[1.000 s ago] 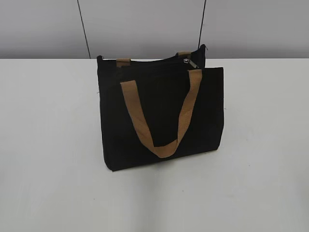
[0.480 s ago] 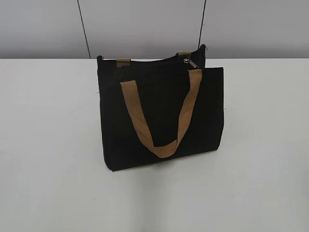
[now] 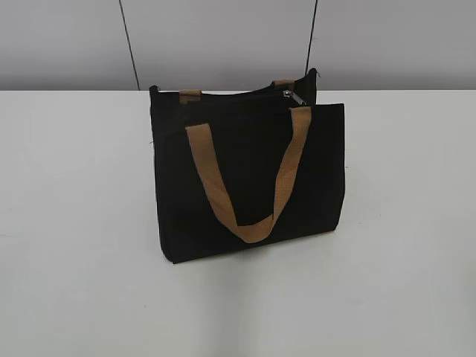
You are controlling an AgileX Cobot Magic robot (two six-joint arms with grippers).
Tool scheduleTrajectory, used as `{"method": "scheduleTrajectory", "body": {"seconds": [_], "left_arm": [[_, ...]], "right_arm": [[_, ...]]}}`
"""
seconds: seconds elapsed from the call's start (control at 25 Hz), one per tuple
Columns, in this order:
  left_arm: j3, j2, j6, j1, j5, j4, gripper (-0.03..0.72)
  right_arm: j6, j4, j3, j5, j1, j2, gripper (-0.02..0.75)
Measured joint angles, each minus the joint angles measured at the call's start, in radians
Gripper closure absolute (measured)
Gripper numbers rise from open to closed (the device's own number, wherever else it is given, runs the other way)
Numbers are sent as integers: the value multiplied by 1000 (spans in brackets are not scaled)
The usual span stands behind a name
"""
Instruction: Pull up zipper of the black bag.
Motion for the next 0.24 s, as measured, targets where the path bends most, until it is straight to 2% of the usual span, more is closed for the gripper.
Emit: {"method": "scheduleTrajectory", "body": {"seconds": [0.24], "left_arm": [[0, 0, 0, 1, 0, -1, 449]], "right_arm": [[0, 0, 0, 0, 0, 0, 355]]}}
